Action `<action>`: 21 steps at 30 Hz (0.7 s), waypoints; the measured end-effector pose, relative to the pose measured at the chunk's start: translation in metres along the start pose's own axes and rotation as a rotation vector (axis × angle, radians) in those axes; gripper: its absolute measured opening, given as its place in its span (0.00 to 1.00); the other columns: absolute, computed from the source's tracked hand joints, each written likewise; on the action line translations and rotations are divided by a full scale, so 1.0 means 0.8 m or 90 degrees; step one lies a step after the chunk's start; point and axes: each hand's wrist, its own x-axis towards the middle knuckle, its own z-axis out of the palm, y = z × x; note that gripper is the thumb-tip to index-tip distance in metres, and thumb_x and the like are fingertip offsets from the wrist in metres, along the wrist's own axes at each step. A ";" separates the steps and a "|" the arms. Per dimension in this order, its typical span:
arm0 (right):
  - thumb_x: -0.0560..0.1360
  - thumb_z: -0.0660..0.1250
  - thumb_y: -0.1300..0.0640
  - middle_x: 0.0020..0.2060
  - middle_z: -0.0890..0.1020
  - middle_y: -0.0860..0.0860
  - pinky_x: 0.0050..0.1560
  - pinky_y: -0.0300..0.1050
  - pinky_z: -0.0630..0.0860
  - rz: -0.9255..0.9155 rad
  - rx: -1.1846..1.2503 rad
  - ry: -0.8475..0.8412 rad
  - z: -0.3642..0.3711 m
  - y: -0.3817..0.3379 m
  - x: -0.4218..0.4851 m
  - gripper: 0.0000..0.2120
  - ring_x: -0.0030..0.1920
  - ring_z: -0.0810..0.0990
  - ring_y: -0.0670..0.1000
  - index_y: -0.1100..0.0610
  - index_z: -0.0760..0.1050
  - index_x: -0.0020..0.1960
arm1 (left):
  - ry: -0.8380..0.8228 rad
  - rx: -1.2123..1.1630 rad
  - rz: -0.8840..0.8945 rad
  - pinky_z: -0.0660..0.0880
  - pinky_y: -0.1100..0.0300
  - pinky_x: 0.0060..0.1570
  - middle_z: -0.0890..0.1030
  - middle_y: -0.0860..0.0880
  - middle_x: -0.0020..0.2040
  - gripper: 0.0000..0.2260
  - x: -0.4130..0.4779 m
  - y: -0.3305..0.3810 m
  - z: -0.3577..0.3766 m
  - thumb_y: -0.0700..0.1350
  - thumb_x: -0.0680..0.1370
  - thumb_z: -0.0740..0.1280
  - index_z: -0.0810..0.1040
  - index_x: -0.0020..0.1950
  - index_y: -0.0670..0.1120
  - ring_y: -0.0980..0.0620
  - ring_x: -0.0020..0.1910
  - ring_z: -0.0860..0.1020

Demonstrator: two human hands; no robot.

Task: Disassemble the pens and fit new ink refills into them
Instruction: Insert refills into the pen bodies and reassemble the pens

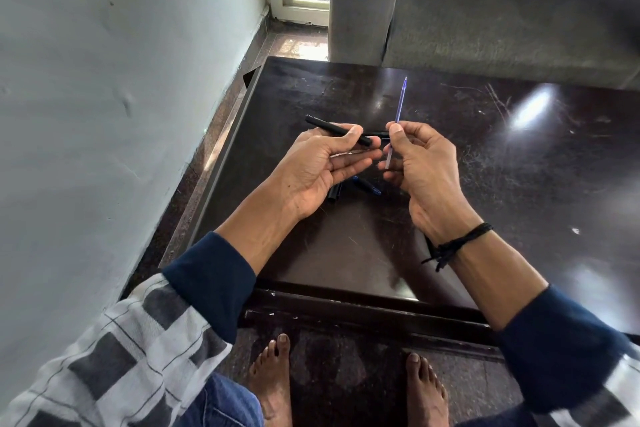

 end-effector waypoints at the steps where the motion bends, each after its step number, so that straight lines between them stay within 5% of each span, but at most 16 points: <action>1: 0.82 0.69 0.53 0.31 0.83 0.47 0.29 0.38 0.77 0.002 0.003 0.000 0.000 0.000 0.001 0.06 0.31 0.82 0.46 0.55 0.80 0.54 | -0.004 0.004 0.000 0.82 0.55 0.52 0.85 0.38 0.53 0.07 0.001 0.000 -0.001 0.39 0.80 0.69 0.79 0.57 0.40 0.40 0.55 0.85; 14: 0.81 0.70 0.60 0.34 0.82 0.53 0.32 0.42 0.81 0.029 -0.013 -0.039 -0.005 -0.011 0.000 0.03 0.31 0.82 0.50 0.58 0.80 0.54 | 0.056 -0.015 0.033 0.82 0.58 0.48 0.86 0.38 0.52 0.14 0.006 0.001 -0.004 0.39 0.80 0.69 0.77 0.64 0.35 0.42 0.51 0.86; 21: 0.81 0.69 0.59 0.44 0.81 0.55 0.37 0.48 0.85 0.037 -0.072 -0.043 -0.002 -0.012 -0.003 0.02 0.39 0.87 0.54 0.56 0.78 0.54 | 0.083 -0.007 0.038 0.83 0.59 0.48 0.86 0.38 0.51 0.08 0.007 0.002 -0.007 0.38 0.80 0.69 0.79 0.58 0.38 0.41 0.52 0.86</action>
